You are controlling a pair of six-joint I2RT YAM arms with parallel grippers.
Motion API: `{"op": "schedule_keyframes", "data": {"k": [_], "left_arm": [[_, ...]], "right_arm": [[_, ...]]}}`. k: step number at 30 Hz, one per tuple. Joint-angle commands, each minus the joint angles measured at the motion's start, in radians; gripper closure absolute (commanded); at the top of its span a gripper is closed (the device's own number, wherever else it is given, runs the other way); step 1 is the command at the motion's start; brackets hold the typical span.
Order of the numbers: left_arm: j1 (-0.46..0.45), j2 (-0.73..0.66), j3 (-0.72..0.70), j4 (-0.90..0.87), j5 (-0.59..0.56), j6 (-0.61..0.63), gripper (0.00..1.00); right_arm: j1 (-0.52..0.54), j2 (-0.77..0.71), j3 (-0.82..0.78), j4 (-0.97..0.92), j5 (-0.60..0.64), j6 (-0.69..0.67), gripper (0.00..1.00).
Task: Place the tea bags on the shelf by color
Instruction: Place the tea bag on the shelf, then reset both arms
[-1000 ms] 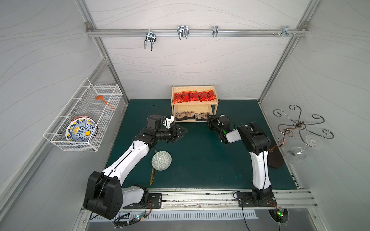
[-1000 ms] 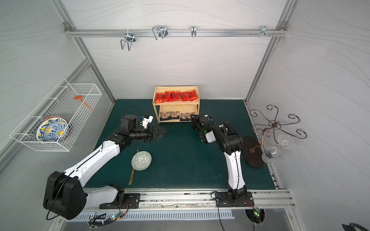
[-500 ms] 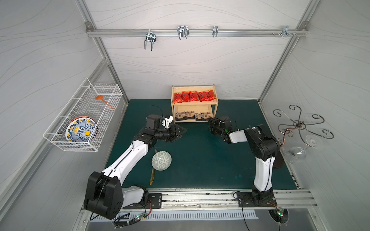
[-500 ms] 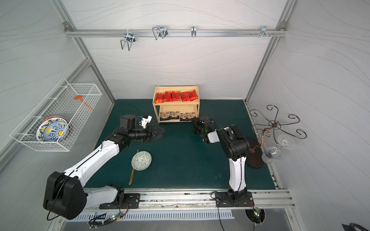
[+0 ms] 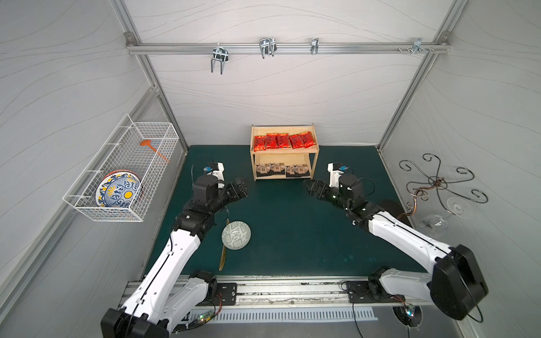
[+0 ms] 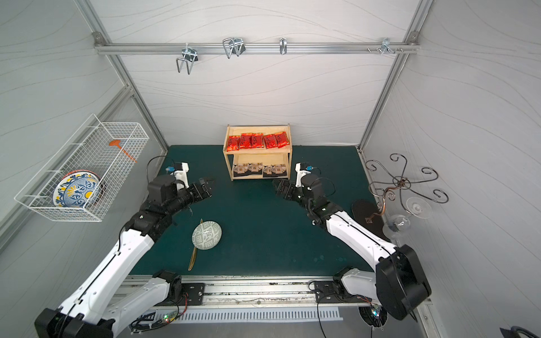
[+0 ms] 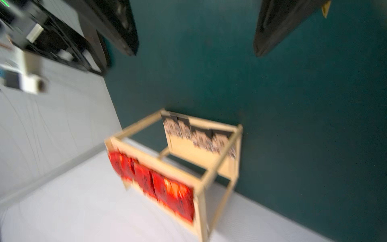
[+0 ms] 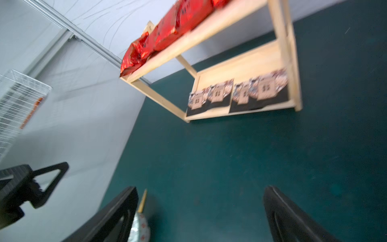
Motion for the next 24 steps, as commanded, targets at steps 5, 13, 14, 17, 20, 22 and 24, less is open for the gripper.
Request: {"op": "schedule_keyframes", "data": {"k": [5,13,14,17,20,22,24], "left_arm": [[0.143,0.248,-0.228,0.476,-0.339,0.494,0.15],[0.329,0.484,-0.251,0.721,-0.083,0.491,0.18],[0.339,0.490,-0.236,0.683,-0.071,0.483,0.18],[0.341,0.474,-0.256,0.705,-0.059,0.486,0.17],[0.341,0.394,-0.361,0.824,-0.029,0.466,0.15],[0.341,0.377,-0.373,0.854,0.038,0.442,0.15],[0.342,0.404,-0.357,0.891,0.069,0.417,0.15]], "right_arm": [[-0.303,0.066,-0.040,-0.031,0.135,-0.485,0.03],[-0.473,0.163,-0.245,0.437,0.039,-0.534,0.02],[-0.479,0.169,-0.263,0.500,0.033,-0.526,0.01],[-0.486,0.171,-0.267,0.508,-0.020,-0.540,0.01],[-0.445,0.114,-0.325,0.444,0.039,-0.563,0.01],[-0.428,0.137,-0.377,0.549,0.070,-0.564,0.01],[-0.426,0.179,-0.345,0.530,0.075,-0.564,0.01]]}}
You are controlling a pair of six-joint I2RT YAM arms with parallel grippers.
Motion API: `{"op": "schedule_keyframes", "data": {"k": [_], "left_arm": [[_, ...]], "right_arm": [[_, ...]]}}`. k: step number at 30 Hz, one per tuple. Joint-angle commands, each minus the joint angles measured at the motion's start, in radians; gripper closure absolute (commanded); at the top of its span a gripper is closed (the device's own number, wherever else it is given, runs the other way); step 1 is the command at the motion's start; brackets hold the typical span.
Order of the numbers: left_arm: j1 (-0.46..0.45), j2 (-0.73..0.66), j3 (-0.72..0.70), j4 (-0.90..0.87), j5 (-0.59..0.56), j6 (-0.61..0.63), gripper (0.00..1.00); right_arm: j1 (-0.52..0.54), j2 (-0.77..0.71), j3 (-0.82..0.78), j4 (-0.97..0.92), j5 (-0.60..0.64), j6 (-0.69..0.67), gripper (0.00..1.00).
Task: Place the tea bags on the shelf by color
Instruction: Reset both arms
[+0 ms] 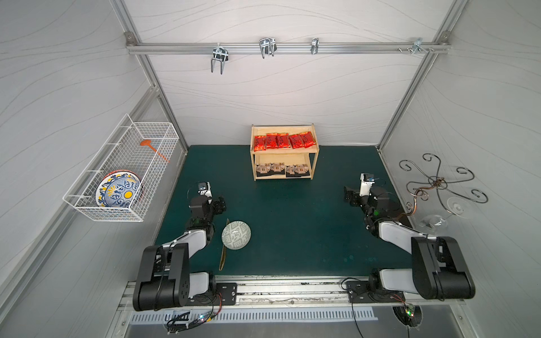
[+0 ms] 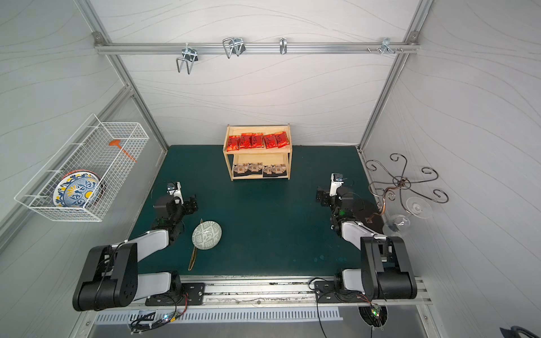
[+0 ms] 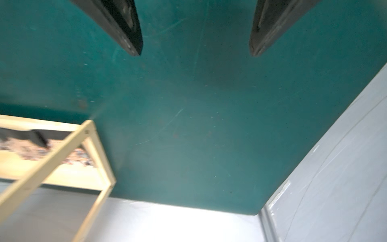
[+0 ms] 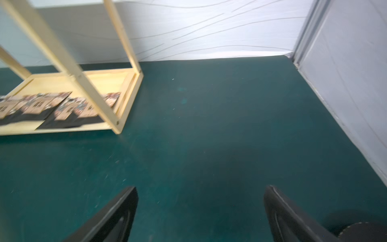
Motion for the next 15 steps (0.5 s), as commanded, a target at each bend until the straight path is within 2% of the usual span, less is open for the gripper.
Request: {"op": "schedule_keyframes", "data": {"k": [1,4,6,9,13,15], "left_arm": [[0.011,0.046,0.031,0.157,0.093,-0.043,0.14],[0.015,0.157,0.000,0.290,0.112,-0.035,0.16],[0.015,0.204,0.009,0.318,0.103,-0.042,0.16],[0.011,0.265,0.032,0.343,0.102,-0.040,0.15],[-0.045,0.267,0.104,0.199,-0.011,-0.009,0.04],[-0.055,0.271,0.112,0.187,-0.029,-0.004,0.02]], "right_arm": [[0.007,0.060,0.012,0.059,0.037,-0.012,0.01],[-0.006,0.155,-0.073,0.290,0.065,0.018,0.01],[-0.006,0.217,-0.108,0.404,0.086,0.026,0.01],[-0.015,0.203,-0.076,0.319,0.057,0.029,0.01],[-0.018,0.227,0.020,0.170,0.011,0.018,0.01],[-0.019,0.229,0.027,0.156,0.010,0.018,0.01]]}}
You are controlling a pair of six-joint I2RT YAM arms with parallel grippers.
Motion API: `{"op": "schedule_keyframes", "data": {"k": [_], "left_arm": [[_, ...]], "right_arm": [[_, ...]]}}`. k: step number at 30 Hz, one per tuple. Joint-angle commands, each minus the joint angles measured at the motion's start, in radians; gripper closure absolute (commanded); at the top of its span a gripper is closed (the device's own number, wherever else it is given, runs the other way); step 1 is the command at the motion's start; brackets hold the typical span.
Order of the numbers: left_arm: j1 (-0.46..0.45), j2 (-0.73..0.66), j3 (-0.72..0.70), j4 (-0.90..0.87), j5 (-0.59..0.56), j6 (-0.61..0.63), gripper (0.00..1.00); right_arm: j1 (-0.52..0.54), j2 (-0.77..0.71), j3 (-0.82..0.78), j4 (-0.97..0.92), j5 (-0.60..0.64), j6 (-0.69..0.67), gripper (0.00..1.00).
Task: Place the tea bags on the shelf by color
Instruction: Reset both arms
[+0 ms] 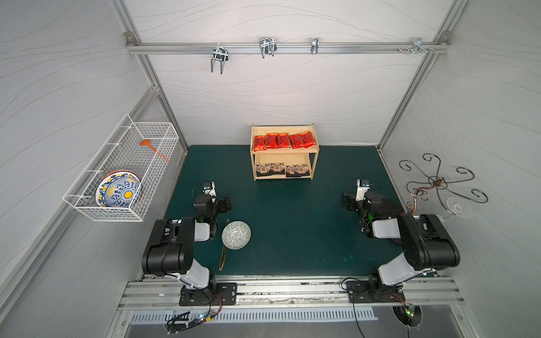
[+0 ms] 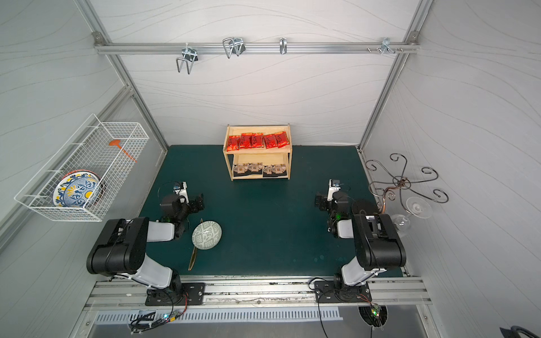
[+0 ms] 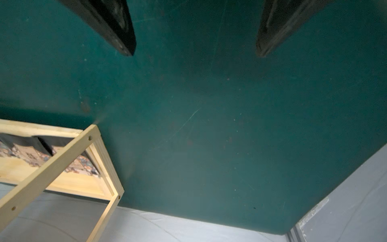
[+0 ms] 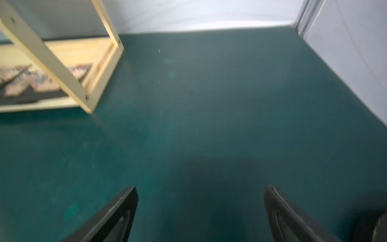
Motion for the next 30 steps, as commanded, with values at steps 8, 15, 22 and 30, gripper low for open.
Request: {"op": "schedule_keyframes", "data": {"k": [8,15,22,30], "left_arm": [[-0.019,-0.001,0.042,0.021,-0.053,0.014,0.01],[-0.050,0.000,0.034,0.038,-0.224,-0.010,0.01],[-0.093,0.007,0.021,0.069,-0.404,-0.024,0.01],[-0.093,0.008,0.023,0.068,-0.404,-0.024,0.01]], "right_arm": [[0.011,0.005,0.030,-0.048,-0.008,-0.019,0.01],[0.013,0.007,0.033,-0.050,-0.008,-0.018,0.01],[0.013,0.008,0.034,-0.052,-0.004,-0.019,0.01],[0.013,0.012,0.039,-0.061,-0.004,-0.016,0.01]]}}
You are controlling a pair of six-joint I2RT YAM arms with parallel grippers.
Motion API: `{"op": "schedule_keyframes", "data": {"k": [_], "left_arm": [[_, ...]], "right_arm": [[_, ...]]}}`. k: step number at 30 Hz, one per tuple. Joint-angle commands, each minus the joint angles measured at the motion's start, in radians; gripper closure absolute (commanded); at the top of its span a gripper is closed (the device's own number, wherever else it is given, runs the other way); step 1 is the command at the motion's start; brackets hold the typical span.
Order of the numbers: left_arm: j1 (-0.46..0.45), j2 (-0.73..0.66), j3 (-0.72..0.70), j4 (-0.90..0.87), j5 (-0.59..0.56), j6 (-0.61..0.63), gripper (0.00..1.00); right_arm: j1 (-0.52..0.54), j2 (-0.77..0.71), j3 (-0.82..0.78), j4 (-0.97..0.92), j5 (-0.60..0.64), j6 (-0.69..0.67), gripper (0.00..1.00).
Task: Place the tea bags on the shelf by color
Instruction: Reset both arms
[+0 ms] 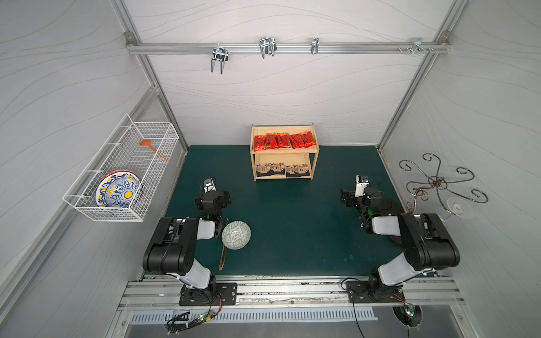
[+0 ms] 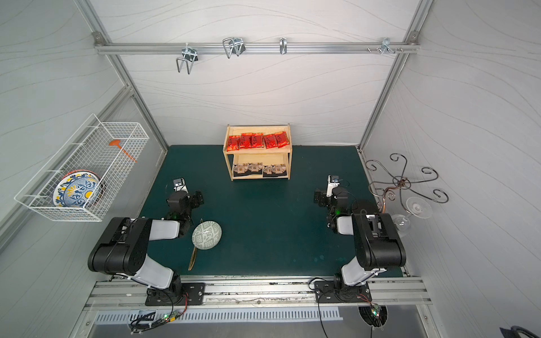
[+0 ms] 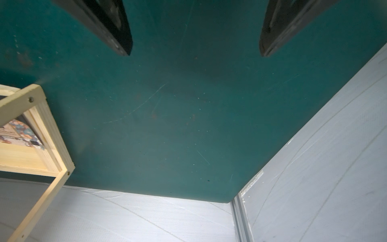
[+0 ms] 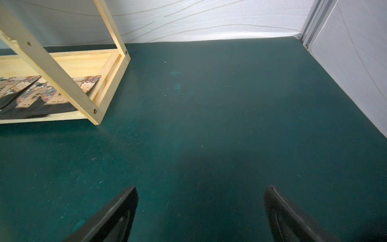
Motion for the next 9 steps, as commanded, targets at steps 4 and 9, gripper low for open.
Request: {"op": "schedule_keyframes", "data": {"k": [4,9], "left_arm": [[-0.002,0.007,0.003,0.054,-0.026,-0.009,0.01],[-0.001,0.003,0.001,0.055,-0.026,-0.011,0.01]], "right_arm": [[-0.008,0.042,0.055,-0.069,-0.103,-0.034,0.01],[-0.012,0.010,0.012,-0.021,-0.108,-0.035,0.01]]}}
